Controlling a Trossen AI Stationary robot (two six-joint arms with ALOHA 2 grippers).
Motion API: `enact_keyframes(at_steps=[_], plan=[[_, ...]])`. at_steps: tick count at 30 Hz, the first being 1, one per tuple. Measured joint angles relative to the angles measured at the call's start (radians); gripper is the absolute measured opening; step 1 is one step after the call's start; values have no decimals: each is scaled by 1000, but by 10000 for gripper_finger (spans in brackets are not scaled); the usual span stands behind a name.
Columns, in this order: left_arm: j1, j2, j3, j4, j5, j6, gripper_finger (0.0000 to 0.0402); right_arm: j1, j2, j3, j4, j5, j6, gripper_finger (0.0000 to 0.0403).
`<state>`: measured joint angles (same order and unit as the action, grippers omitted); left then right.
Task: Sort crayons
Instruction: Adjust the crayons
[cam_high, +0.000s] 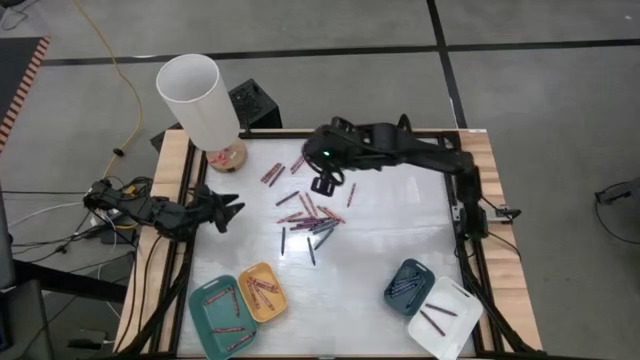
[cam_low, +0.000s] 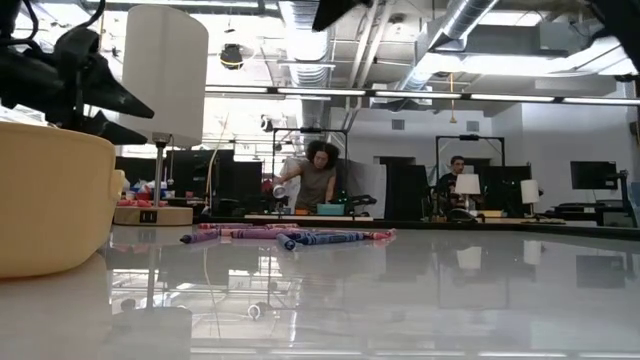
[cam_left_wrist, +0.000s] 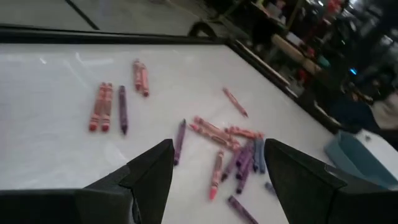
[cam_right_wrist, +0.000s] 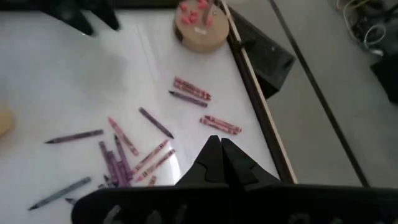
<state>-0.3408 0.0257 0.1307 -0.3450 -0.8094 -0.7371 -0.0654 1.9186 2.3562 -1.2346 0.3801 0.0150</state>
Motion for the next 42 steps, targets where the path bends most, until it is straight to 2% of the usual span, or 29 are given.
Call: enact_keyframes(at_steps=[5,10,17,21,32,34,38,40,42], plan=[[0,0,0,3,-77,-59,240,85,-68,0,-58,45,17,0],[0,0,0,5,-147,-86,240,171,-112,0,-155,138,69,0],[0,0,0,5,-174,-77,240,274,-127,0,-246,234,148,0],[0,0,0,2,-206,-160,240,317,-127,0,-278,248,181,0],[0,0,0,11,-272,-200,240,400,-127,-5,-308,251,228,0],[7,0,0,83,-250,-177,240,408,-127,-5,-315,251,238,0],[36,21,16,273,-25,24,240,413,-127,-5,-330,251,271,0],[57,65,52,284,15,34,240,413,-127,-5,-331,251,288,0],[80,134,112,226,39,31,239,413,-127,-5,-331,252,300,0]])
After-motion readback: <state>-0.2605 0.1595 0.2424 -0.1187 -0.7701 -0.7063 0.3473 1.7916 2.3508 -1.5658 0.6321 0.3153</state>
